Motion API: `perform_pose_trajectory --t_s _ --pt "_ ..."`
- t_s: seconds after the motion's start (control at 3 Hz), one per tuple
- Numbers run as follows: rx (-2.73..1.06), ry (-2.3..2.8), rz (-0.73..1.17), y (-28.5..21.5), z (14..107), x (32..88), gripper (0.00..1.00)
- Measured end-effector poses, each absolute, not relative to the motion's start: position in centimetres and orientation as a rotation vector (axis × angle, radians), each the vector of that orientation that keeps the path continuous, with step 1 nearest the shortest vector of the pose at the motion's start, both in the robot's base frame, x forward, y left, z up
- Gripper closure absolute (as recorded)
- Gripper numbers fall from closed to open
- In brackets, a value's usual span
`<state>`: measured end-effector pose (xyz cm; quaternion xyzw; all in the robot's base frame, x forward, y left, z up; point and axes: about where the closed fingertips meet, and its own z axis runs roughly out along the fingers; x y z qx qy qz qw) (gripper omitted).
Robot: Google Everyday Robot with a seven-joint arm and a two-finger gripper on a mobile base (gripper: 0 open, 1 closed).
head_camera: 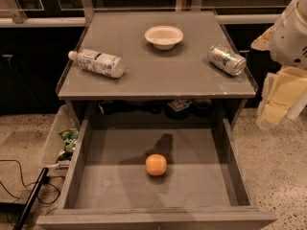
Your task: Pick orange from top drawer and place on counter
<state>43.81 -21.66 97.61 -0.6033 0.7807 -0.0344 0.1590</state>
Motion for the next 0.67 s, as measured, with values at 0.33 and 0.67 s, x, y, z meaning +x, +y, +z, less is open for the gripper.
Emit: perform_pose_trajectory --t_s 0.33,0.67 --pt "-1.716 2.233 -0.087 -21.4 96.7 43.8 0.00" --pt "-1.732 2.231 0.002 -20.0 91.8 43.9 0.00"
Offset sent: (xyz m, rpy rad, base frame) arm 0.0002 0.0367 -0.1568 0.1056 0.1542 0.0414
